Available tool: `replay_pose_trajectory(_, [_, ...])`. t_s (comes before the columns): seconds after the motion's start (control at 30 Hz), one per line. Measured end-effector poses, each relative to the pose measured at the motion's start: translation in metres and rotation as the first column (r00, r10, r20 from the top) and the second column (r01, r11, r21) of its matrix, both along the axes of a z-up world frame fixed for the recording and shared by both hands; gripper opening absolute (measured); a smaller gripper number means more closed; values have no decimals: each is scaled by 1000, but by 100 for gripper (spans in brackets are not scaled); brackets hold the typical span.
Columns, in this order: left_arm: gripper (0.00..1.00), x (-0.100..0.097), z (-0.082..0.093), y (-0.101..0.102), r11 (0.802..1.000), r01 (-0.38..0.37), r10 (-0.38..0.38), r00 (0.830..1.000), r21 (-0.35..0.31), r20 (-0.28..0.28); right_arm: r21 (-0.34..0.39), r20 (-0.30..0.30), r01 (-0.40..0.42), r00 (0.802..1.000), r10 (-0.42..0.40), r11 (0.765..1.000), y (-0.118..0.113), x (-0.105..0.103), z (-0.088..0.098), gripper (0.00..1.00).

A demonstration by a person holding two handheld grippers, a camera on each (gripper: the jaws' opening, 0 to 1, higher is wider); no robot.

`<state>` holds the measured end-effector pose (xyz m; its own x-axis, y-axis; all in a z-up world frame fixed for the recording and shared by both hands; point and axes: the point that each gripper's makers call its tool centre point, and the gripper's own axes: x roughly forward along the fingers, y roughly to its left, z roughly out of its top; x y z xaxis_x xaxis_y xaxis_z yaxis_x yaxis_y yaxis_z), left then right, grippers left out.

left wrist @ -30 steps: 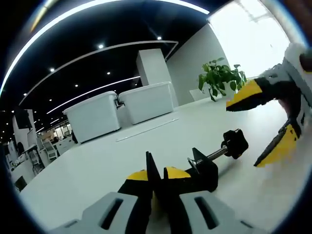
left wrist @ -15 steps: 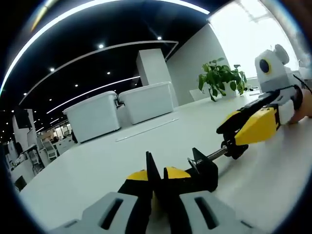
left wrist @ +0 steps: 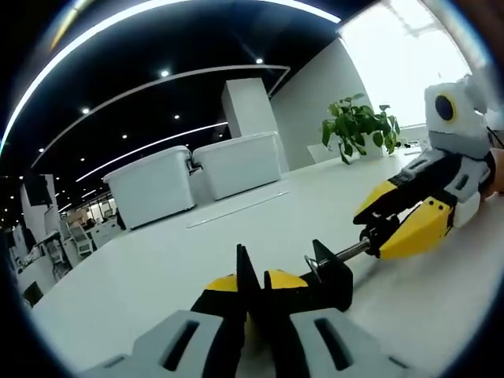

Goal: Clamp the fixed fixture on the desktop, loosen the retaining clip, secure it to the edge of the desk, and tighten the retaining clip.

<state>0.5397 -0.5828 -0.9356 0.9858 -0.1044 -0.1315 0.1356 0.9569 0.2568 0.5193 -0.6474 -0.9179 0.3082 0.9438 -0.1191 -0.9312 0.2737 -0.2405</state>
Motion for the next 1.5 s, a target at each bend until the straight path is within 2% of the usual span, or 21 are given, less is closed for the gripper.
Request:
replay_pose_trajectory(0.07, [10, 0, 0, 0, 1000, -1, 1, 1000, 1, 0, -19, 50, 0, 999, 1, 1000, 0, 0, 0, 23])
replay_pose_trajectory(0.13, [10, 0, 0, 0, 1000, -1, 1, 1000, 2, 0, -61, 149, 2, 989, 8, 998, 1, -1, 0, 23])
replay_pose_trajectory(0.2, [10, 0, 0, 0, 1000, 0, 0, 1000, 2, 0, -106, 256, 10, 966, 18, 994, 2, -4, 0, 23])
replay_pose_trajectory(0.27, [9, 0, 0, 0, 1000, 0, 0, 1000, 2, 0, -128, 314, 13, 949, 28, 992, 2, -6, -1, 23])
replay_pose_trajectory(0.47, [10, -1, 0, 0, 1000, -4, 4, 1000, 4, 2, -144, 337, 15, 941, 35, 990, 2, -5, -3, 24])
replay_pose_trajectory(0.6, [10, -1, 0, 0, 1000, -3, 3, 1000, 3, 1, -187, 416, 29, 908, 53, 982, 3, -4, -5, 25])
replay_pose_trajectory(0.7, [10, 0, 0, 0, 1000, -3, 3, 1000, 4, 1, -191, 423, 32, 905, 53, 981, 3, -4, -5, 25])
replay_pose_trajectory(0.8, [10, 0, 0, 0, 1000, -4, 4, 1000, 4, 1, -209, 479, 38, 875, 68, 977, 3, -6, -3, 25])
replay_pose_trajectory(1.17, [9, 0, 0, 0, 1000, -6, 6, 1000, 4, 1, -240, 549, 46, 830, 97, 970, 5, -7, -2, 24])
replay_pose_trajectory(1.27, [10, 0, 0, 0, 1000, -8, 8, 1000, 1, 1, -265, 593, 53, 796, 120, 963, 6, -7, -1, 25])
replay_pose_trajectory(1.3, [10, 0, 0, 0, 1000, -9, 9, 1000, 1, 1, -270, 599, 55, 791, 123, 961, 6, -7, -1, 25])
replay_pose_trajectory(1.4, [10, 0, 0, 0, 1000, -11, 11, 1000, -1, 0, -297, 653, 60, 741, 157, 953, 8, -9, 0, 25])
replay_pose_trajectory(1.5, [9, 0, 0, 1, 1000, -12, 12, 1000, -2, 0, -306, 669, 68, 725, 164, 950, 8, -10, 0, 25])
